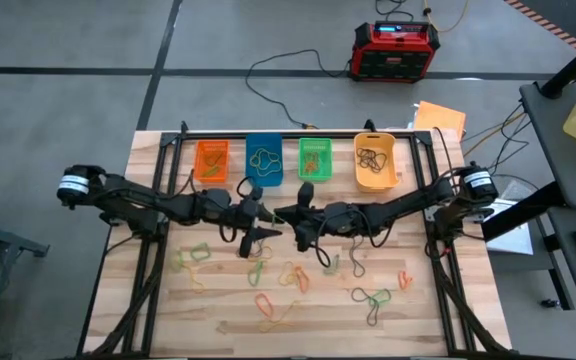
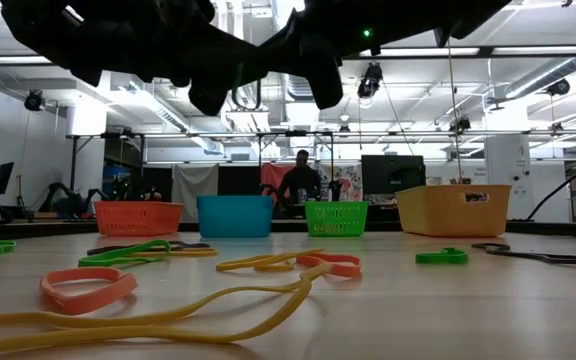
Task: Sort rubber bands into baskets
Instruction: Put the green rubber band into the orange bin, then put the purple rubber band into the light orange bin
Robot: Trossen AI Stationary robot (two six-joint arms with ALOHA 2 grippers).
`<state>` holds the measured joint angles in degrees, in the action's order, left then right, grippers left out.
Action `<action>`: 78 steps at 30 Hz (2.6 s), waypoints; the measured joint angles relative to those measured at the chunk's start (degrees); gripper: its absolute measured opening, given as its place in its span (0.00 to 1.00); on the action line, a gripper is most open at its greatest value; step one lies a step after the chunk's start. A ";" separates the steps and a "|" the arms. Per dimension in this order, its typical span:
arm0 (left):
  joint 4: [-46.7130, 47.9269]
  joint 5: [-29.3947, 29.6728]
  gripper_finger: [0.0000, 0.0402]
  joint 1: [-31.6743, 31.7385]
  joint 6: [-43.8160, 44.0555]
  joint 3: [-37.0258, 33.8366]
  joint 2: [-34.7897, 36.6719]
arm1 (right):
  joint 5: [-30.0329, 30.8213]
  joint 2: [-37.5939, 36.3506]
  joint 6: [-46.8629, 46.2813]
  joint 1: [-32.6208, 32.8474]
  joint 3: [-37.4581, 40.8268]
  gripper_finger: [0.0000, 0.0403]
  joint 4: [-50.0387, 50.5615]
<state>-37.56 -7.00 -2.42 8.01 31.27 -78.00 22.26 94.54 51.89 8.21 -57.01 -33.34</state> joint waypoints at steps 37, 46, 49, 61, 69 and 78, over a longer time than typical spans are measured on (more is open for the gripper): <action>25.12 18.30 0.00 8.89 6.76 0.61 14.33 | 3.28 -14.15 -35.98 -2.70 0.04 0.46 31.51; 62.29 29.92 0.00 26.08 9.00 12.60 15.45 | 3.23 -12.24 -38.66 -6.17 0.39 0.47 34.43; 72.47 28.99 0.00 32.84 9.26 15.80 12.17 | 3.00 -11.98 -39.28 -7.13 0.52 0.46 34.34; 77.75 25.97 0.00 44.00 3.56 20.01 -3.17 | 2.62 -11.98 -40.05 -8.00 1.20 0.45 34.40; 80.09 28.54 0.00 44.19 3.43 22.24 -9.46 | 2.62 -11.98 -40.33 -8.00 1.20 0.47 34.40; 80.48 29.00 0.16 44.15 3.19 22.36 -9.02 | 2.62 -11.98 -40.34 -8.23 1.24 0.47 34.60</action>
<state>42.92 22.00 41.74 11.20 53.63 -87.01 24.88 82.56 11.55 -0.02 -55.77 1.26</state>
